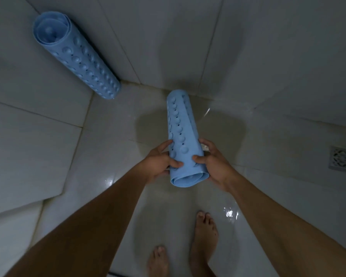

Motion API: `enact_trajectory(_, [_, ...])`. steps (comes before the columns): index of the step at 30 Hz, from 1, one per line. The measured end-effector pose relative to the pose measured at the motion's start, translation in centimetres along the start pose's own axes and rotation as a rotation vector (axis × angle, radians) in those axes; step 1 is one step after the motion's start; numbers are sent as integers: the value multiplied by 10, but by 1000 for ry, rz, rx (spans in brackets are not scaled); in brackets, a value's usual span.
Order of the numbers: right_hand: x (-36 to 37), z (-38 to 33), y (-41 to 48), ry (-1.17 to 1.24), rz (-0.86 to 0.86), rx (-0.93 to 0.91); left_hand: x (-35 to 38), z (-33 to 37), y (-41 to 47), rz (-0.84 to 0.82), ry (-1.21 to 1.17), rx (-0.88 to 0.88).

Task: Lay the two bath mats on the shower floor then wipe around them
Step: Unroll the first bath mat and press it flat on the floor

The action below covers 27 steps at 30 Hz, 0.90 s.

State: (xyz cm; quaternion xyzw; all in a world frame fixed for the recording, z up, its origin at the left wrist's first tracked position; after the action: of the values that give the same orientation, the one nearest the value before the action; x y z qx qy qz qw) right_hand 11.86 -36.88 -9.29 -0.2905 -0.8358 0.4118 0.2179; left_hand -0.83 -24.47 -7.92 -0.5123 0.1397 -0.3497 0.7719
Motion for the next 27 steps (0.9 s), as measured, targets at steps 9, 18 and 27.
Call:
enact_trajectory(9, [-41,75,-40,39,199,-130,49,-55,13,-83,189,52])
enact_trajectory(18, [-71,168,17,-56,219,-296,68,-121,90,-115,337,108])
enact_trajectory(27, [-87,232,68,-558,290,-246,68,-150,176,213,604,344])
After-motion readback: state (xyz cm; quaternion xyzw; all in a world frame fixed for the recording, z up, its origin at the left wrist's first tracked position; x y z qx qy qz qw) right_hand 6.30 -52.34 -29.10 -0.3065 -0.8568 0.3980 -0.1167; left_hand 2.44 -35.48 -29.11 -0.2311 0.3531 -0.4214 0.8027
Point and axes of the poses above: each hand's wrist, its own y-axis towards the middle knuckle, its own x-axis out of the palm, z = x × y, the point moved 3 cm from there along y, towards the middle knuckle, and after that the axes turned 1 degree about z, right-handed, at the moved point
